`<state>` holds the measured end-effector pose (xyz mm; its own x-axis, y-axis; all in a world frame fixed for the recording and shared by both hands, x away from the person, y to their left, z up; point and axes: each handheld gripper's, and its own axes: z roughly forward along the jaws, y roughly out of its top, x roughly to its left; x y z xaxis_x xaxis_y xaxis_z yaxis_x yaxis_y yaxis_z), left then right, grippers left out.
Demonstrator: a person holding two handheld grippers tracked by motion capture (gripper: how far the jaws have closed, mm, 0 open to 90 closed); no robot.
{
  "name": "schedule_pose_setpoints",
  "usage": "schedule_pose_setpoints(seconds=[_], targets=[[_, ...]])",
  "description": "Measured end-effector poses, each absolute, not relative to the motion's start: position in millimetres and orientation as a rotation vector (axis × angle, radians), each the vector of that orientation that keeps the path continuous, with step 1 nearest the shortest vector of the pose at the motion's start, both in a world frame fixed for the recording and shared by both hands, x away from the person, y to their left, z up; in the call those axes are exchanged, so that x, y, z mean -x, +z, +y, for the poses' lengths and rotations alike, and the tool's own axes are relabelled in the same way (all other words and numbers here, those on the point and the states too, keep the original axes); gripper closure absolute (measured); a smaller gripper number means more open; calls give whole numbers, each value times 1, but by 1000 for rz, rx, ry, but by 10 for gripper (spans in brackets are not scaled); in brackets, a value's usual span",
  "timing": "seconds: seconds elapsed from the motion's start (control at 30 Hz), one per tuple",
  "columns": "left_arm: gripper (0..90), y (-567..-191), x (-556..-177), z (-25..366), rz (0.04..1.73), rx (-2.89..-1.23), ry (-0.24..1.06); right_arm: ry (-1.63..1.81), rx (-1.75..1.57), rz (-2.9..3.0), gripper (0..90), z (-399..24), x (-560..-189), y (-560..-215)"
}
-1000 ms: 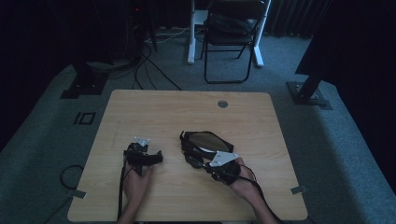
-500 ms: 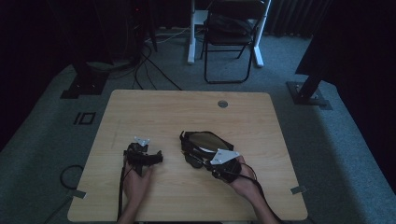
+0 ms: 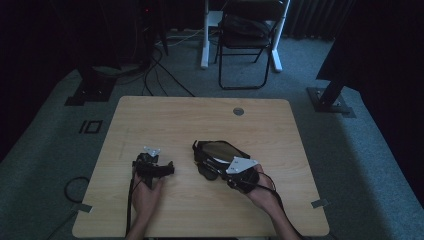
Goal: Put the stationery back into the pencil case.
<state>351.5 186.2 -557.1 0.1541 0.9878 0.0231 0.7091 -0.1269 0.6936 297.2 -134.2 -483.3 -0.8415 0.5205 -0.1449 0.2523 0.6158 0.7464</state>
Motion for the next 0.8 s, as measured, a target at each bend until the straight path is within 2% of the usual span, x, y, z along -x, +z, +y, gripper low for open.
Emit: schedule_pose_setpoints(seconds=[0.8], targets=[[15, -557, -351, 186, 1611, -1899, 675, 1089, -597, 2460, 798, -133, -303, -468]])
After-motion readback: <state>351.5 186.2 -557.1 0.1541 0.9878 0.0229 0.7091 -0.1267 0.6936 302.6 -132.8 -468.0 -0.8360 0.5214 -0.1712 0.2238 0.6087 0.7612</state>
